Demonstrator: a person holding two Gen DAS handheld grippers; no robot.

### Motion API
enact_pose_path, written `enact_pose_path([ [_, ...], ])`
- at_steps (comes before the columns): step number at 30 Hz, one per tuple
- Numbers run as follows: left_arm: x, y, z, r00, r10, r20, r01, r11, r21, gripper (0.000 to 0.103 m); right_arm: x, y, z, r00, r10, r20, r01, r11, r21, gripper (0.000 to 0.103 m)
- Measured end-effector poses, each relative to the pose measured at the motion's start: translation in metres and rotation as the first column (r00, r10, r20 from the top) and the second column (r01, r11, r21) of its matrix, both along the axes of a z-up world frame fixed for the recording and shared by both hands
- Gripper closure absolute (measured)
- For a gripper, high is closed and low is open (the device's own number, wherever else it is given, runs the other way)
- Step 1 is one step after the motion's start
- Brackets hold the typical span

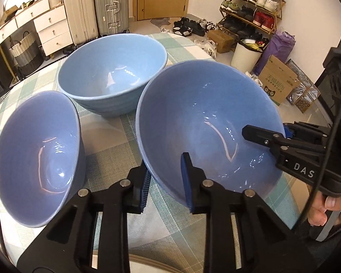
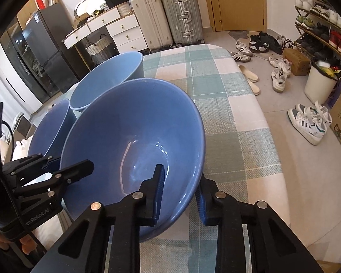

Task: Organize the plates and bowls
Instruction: 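Lift the blue bowl with both grippers, tilting it up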

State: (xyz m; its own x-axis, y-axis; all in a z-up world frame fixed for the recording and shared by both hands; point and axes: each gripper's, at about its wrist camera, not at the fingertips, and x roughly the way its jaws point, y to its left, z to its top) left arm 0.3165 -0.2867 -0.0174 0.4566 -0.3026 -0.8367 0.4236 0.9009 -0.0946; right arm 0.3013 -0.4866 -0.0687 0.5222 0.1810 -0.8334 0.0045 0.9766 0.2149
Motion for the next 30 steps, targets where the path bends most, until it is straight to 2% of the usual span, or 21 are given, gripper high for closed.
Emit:
enact_pose_path([
  [6, -0.008, 0.003, 0.012, 0.999, 0.005, 0.032, -0.005, 1.000, 0.000, 0.081, -0.007, 0.001, 0.013, 0.999, 0.000, 0.032, 0.000, 1.000, 0.002, 0.077],
  [16, -0.032, 0.023, 0.055, 0.993, 0.036, 0.113, -0.034, 0.999, -0.015, 0.081, -0.016, 0.018, 0.050, 0.995, 0.031, 0.099, -0.030, 0.999, -0.012, 0.077],
  [30, -0.051, 0.080, 0.113, 0.980, 0.108, 0.165, -0.101, 0.994, -0.048, 0.081, -0.011, 0.059, 0.090, 0.983, 0.107, 0.150, -0.102, 0.994, -0.042, 0.077],
])
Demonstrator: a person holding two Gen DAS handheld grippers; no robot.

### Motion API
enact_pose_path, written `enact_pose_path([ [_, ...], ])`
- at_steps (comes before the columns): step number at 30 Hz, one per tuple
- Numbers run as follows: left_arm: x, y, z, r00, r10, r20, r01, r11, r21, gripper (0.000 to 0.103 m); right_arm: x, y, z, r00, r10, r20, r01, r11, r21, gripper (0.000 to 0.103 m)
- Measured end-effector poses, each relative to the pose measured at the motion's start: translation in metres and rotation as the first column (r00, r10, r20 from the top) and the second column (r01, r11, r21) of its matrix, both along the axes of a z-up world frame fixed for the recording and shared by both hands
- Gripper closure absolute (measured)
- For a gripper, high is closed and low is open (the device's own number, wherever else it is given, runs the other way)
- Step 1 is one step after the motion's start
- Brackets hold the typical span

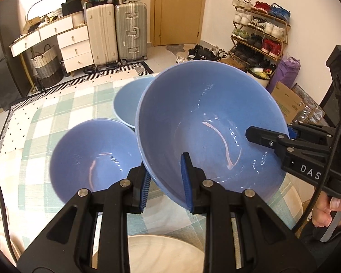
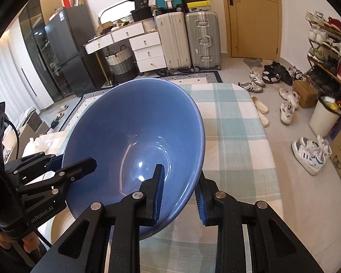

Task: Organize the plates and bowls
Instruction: 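Lift the blue bowl with both grippers, tilting it up, then carry the blue bowl with both grippers beside another blue bowl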

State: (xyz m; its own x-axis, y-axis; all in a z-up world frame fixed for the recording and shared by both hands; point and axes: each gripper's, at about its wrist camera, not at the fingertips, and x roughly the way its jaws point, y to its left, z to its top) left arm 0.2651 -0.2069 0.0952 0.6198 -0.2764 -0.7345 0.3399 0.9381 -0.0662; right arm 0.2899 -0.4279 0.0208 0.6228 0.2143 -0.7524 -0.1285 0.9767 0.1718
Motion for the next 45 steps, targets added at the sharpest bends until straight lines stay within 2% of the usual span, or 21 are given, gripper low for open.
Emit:
enact_pose_path([
  [7, -0.007, 0.048, 0.021, 0.999, 0.048, 0.018, -0.048, 0.999, -0.021, 0.081, 0.006, 0.028, 0.016, 0.999, 0.047, 0.023, -0.047, 0.999, -0.017, 0.076],
  [19, -0.005, 0.132, 0.040, 0.991, 0.128, 0.030, -0.128, 0.992, -0.019, 0.081, 0.023, 0.076, 0.023, 0.992, 0.124, 0.032, -0.123, 0.992, -0.029, 0.076],
  [30, -0.004, 0.183, 0.051, 0.980, 0.199, 0.024, -0.199, 0.980, -0.005, 0.081, 0.049, 0.113, 0.022, 0.983, 0.182, 0.025, -0.182, 0.983, -0.027, 0.076],
  [40, 0.001, 0.243, 0.033, 0.967, 0.252, -0.019, -0.252, 0.968, 0.010, 0.081, 0.073, 0.149, 0.000, 0.970, 0.242, -0.023, -0.242, 0.970, -0.026, 0.077],
  [45, 0.011, 0.255, 0.017, 0.964, 0.262, -0.045, -0.262, 0.965, 0.011, 0.081, 0.084, 0.160, -0.012, 0.966, 0.253, -0.048, -0.255, 0.966, -0.038, 0.076],
])
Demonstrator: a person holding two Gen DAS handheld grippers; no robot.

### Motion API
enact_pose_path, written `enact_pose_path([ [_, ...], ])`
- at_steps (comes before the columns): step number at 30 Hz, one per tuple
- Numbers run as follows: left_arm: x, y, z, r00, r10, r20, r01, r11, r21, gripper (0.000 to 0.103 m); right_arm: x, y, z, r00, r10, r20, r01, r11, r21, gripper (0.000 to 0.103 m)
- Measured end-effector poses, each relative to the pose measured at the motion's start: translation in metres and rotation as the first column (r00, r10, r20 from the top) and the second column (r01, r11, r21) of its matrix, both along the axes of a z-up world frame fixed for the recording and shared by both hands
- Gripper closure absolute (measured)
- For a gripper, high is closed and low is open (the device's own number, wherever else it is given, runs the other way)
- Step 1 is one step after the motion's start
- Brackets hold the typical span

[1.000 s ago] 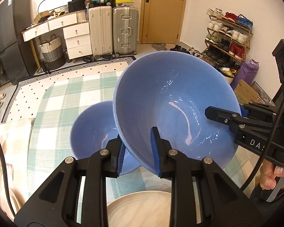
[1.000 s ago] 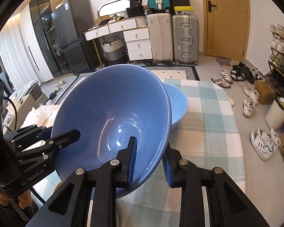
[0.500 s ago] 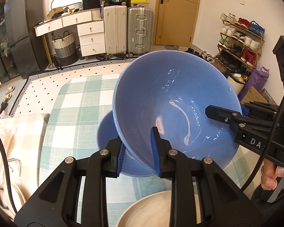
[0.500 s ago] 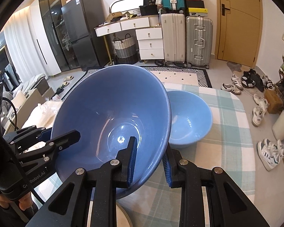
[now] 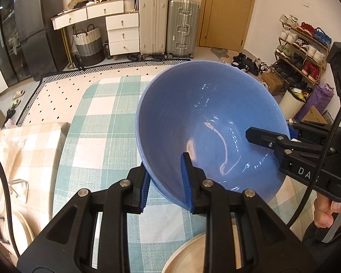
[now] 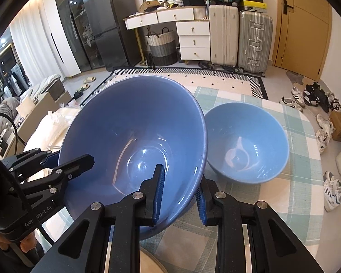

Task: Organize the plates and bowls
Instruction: 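Carry the blue bowl with both grippers beside another blue bowl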

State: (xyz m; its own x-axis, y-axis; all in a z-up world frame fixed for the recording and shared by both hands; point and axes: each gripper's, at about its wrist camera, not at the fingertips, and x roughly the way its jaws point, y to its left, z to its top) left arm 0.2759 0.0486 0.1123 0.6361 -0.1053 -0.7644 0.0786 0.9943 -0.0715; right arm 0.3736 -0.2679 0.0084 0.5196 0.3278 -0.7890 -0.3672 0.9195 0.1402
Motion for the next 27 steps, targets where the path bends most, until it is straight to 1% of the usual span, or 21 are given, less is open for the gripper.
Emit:
enact_pose_path([
  [7, 0.017, -0.014, -0.028, 0.999, 0.001, -0.033, -0.001, 1.000, 0.002, 0.081, 0.008, 0.008, -0.018, 1.000, 0.003, -0.029, -0.004, 1.000, -0.025, 0.076],
  [8, 0.020, -0.021, -0.030, 0.999, 0.000, -0.039, 0.000, 1.000, 0.003, 0.081, 0.008, 0.009, -0.020, 0.999, 0.003, -0.035, -0.004, 1.000, -0.029, 0.076],
  [14, 0.032, -0.035, -0.054, 0.998, -0.001, -0.070, 0.001, 1.000, 0.003, 0.081, 0.013, 0.010, -0.035, 0.998, 0.005, -0.065, -0.008, 0.999, -0.032, 0.076],
  [22, 0.038, -0.034, -0.082, 0.995, 0.006, -0.104, -0.006, 1.000, 0.003, 0.081, 0.021, 0.016, -0.045, 0.995, 0.020, -0.096, -0.024, 0.999, -0.043, 0.076],
  [27, 0.046, -0.032, -0.090, 0.994, 0.009, -0.110, -0.008, 1.000, 0.014, 0.081, 0.025, 0.020, -0.051, 0.993, 0.029, -0.111, -0.034, 0.998, -0.048, 0.076],
])
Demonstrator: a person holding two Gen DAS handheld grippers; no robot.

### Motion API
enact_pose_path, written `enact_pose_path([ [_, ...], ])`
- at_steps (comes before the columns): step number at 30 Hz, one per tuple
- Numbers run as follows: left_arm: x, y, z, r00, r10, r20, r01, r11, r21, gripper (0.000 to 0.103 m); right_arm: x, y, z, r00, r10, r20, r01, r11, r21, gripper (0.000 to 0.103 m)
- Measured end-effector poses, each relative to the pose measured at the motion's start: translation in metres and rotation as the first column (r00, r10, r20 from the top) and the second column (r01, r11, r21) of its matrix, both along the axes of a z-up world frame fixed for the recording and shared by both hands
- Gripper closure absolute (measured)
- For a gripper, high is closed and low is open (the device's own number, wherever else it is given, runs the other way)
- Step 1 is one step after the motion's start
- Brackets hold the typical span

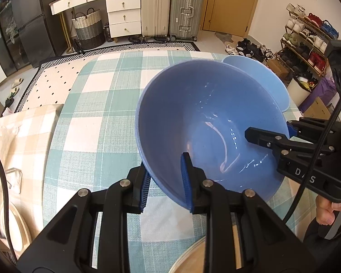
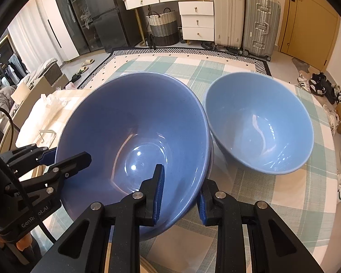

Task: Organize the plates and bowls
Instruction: 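Carry the blue bowl with both grippers beside another blue bowl, then lower the blue bowl onto the table and open both grippers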

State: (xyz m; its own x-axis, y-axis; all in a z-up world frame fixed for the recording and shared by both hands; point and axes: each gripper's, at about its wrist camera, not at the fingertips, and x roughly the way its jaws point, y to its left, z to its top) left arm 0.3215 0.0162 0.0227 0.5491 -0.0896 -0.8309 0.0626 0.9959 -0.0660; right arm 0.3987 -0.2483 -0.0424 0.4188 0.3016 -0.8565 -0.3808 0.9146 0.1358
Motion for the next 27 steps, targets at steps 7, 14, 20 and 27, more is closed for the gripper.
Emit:
enact_pose_path([
  [7, -0.001, -0.005, -0.005, 1.000, 0.000, -0.009, 0.000, 1.000, 0.012, 0.081, 0.000, 0.001, -0.003, 1.000, 0.009, -0.002, -0.009, 1.000, 0.000, 0.076],
  [14, -0.005, -0.014, -0.003, 1.000, -0.009, -0.025, 0.010, 0.999, 0.035, 0.081, -0.003, 0.002, -0.003, 1.000, 0.025, -0.011, -0.025, 1.000, -0.008, 0.077],
  [20, 0.007, -0.016, -0.005, 0.999, -0.010, -0.031, 0.011, 0.999, 0.041, 0.081, 0.001, 0.002, -0.006, 1.000, 0.016, -0.014, -0.016, 1.000, -0.001, 0.077],
  [27, 0.011, -0.015, -0.009, 0.999, -0.008, -0.032, 0.009, 1.000, 0.030, 0.080, -0.003, 0.002, -0.008, 1.000, 0.005, -0.001, -0.005, 1.000, -0.008, 0.076],
])
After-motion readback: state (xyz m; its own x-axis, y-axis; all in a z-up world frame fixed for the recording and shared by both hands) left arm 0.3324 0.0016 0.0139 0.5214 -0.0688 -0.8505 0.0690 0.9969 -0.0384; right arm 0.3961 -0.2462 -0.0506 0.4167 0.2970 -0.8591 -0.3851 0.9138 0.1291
